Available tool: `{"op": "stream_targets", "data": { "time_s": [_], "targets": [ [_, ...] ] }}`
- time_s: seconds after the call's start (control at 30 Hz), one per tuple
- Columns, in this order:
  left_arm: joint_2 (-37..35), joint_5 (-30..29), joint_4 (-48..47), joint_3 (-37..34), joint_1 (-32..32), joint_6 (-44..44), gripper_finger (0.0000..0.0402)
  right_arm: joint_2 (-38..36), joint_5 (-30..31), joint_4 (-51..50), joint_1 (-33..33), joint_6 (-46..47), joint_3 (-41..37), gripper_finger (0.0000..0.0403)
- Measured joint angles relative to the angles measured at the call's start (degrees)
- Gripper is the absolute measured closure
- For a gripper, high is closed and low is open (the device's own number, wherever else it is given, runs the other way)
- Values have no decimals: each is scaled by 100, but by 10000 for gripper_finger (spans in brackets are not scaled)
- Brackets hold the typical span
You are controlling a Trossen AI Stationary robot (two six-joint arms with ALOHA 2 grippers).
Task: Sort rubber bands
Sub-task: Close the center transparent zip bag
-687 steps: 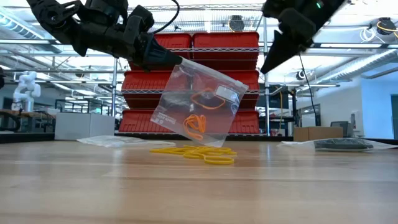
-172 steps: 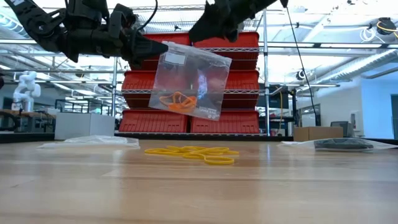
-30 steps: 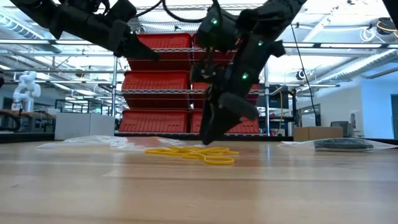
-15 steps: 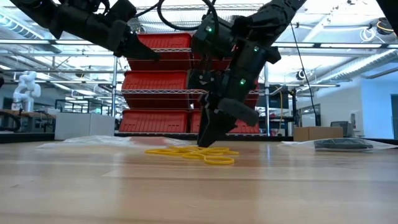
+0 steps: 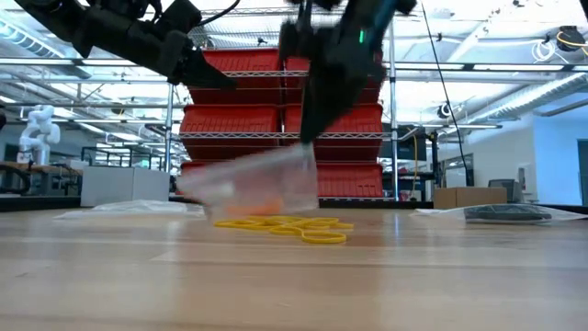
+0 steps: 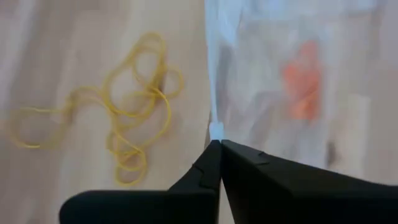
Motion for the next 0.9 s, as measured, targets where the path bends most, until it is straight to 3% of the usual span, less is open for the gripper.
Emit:
{"op": "stream_targets", "data": {
  "time_s": [0.17, 0.43, 0.6, 0.77, 0.9],
  "targets": [
    [0, 0, 3, 0, 0, -2, 401, -584, -46, -698, 153, 513, 367, 402],
    [0, 188, 55, -2, 0, -28, 401, -1406, -606, -1289, -22, 1797, 396, 402],
    [0, 192, 45, 0, 0, -31, 401, -1366, -588, -1401, -608, 1676, 81, 402],
    [0, 193, 30, -1, 0, -31, 401, -1171, -544, -1142, -1312, 1254, -778, 403],
    [0, 194, 25, -2, 0, -31, 401, -1193, -48, -664, -1729, 788, -1366, 403]
  ]
}}
